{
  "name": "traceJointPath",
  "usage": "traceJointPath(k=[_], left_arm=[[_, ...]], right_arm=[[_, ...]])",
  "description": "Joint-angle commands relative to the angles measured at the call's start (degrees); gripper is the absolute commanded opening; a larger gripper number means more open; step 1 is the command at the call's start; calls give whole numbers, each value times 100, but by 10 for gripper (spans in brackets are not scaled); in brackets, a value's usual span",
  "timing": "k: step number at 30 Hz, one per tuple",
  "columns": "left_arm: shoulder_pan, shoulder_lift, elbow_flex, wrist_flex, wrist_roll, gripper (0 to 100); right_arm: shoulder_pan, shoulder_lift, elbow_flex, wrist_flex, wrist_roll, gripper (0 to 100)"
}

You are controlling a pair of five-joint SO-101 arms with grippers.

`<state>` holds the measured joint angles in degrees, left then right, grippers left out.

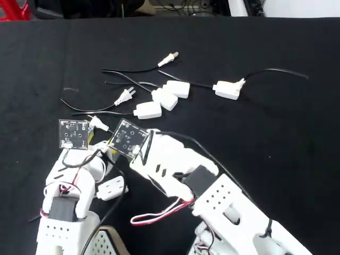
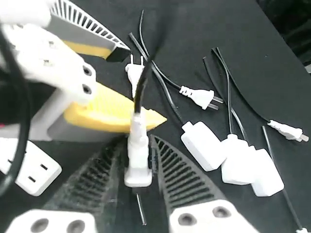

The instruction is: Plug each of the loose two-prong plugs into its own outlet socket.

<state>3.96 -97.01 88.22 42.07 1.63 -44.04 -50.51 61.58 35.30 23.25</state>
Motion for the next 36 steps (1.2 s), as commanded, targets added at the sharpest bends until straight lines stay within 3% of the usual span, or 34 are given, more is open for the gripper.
traceJointPath(k=[1,13,22,31,36], left_arm=[[629,-35,-673,-114,378,280],[699,-44,-752,26,369,264],[848,-756,-1007,1029,-404,264],[857,-756,-1059,1363,-1231,264],[13,-756,-743,1310,-1222,264]], right_arm=[[-141,-57,-4,-123,-44,11],[-123,-48,145,-290,0,11],[-141,171,277,-431,9,11],[-114,1059,-171,-413,9,11],[132,945,-347,-202,9,11]])
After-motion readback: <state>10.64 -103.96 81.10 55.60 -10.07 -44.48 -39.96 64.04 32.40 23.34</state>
